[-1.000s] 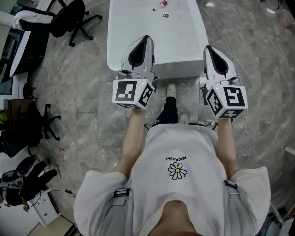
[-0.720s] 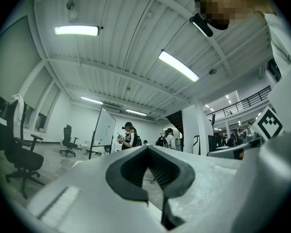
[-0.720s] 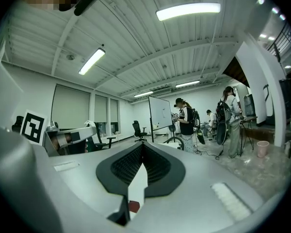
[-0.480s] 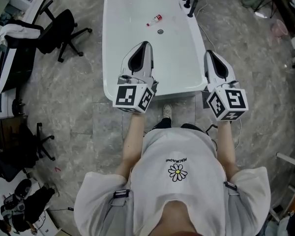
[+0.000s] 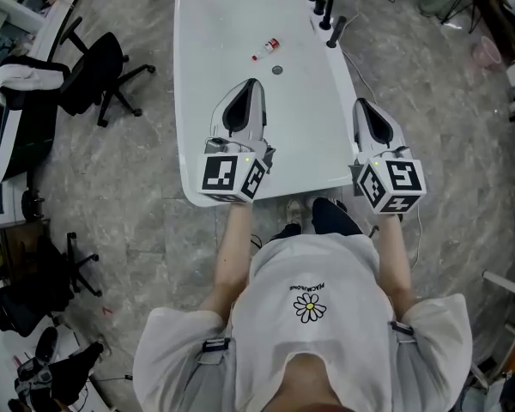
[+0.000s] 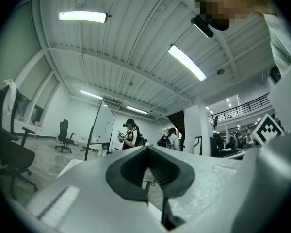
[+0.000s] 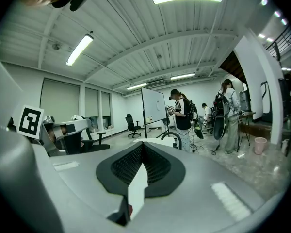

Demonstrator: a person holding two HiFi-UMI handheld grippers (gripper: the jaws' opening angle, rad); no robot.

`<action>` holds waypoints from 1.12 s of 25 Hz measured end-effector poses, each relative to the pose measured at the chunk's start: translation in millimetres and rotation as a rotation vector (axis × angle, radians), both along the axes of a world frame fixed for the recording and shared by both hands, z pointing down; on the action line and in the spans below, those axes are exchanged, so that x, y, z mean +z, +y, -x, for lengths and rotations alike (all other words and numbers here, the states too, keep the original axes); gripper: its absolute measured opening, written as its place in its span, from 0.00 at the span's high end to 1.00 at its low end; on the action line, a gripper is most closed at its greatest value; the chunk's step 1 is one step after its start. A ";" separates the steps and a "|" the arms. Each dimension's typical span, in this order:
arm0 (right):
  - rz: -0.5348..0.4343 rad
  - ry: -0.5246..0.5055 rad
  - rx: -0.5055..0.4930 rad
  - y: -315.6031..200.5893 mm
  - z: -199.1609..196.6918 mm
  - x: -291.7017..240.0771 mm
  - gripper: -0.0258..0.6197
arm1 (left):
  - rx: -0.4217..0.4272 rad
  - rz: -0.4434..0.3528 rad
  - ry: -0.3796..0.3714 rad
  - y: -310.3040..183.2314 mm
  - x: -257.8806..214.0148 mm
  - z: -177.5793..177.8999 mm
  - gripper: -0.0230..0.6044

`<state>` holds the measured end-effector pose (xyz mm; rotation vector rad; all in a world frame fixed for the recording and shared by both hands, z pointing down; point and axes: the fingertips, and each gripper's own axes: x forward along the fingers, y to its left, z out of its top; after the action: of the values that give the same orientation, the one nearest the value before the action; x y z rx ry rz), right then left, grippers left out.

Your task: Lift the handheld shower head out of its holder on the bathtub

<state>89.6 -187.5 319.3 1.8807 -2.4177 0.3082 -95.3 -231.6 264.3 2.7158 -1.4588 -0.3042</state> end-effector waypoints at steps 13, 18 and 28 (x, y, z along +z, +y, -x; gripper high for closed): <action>0.234 0.030 -0.126 -196.5 -59.1 146.5 0.70 | -0.041 0.066 -0.075 -119.5 99.9 -52.6 0.96; 0.357 0.104 -0.107 -301.9 -89.8 280.4 0.61 | -0.047 0.088 -0.100 -170.3 179.0 -77.8 0.96; 0.431 0.219 0.066 -427.3 -130.2 418.2 0.60 | -0.055 0.179 -0.108 -187.0 288.4 -72.2 0.96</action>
<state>219.8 -614.8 737.5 1.7000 -1.9596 0.5450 -23.1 -418.6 552.7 2.5899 -1.5089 -0.0275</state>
